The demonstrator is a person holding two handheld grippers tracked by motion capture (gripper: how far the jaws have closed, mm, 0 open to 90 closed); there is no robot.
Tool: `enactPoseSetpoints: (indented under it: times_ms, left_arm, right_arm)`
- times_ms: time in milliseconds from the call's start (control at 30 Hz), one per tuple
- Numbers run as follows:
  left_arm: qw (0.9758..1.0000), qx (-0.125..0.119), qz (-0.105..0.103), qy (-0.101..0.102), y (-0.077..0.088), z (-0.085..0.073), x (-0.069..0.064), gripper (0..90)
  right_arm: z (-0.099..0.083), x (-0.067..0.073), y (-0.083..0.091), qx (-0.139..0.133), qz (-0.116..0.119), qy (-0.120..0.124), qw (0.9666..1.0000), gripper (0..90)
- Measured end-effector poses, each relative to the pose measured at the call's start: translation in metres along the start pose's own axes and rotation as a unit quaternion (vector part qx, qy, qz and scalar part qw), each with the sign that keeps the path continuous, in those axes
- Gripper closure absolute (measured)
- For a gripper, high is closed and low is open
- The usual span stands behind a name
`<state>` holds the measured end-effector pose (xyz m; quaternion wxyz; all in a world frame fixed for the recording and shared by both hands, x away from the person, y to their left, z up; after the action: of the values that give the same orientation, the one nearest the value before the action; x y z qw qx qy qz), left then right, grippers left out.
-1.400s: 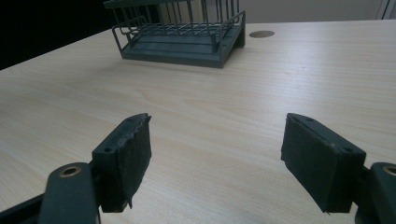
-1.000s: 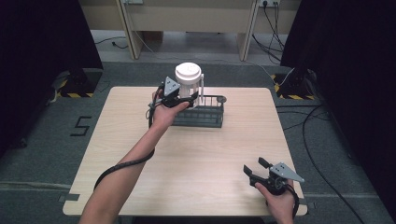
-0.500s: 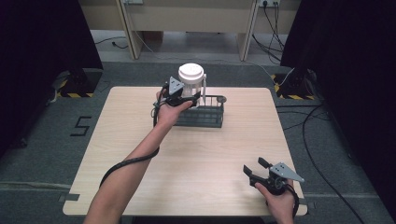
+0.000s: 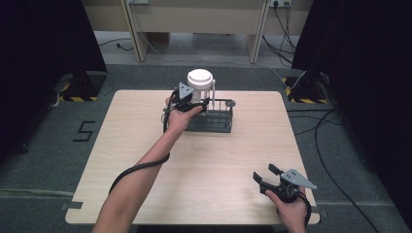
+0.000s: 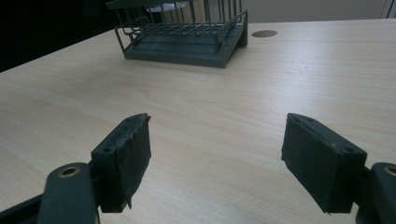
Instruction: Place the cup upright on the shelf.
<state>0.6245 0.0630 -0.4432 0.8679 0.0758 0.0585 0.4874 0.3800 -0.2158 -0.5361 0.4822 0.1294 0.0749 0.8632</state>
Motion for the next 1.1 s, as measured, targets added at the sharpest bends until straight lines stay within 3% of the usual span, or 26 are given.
enactPoseSetpoints:
  times_ms: [700,1100]
  left_arm:
    - [0.9996,0.027,0.001,0.005,-0.008,-0.023,-0.007,17.2]
    - [0.9997,0.023,0.004,0.011,-0.006,-0.026,-0.007,16.9]
  right_arm:
    - [0.0,0.0,0.0,0.001,0.001,-0.001,1.0,24.3]
    - [0.0,0.001,0.0,0.002,0.002,-0.001,1.0,24.3]
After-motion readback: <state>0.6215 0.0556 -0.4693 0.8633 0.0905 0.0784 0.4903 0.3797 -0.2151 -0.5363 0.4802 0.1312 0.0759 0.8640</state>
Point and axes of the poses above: each handheld gripper's, and its own axes: y roughly backward along the jaws, z roughly out of its top, x roughly to its left, the point moved 7 cm from there along -y, roughly forward along the jaws, and after that the axes turned 4 degrees about -x, right-handed, at the moved point
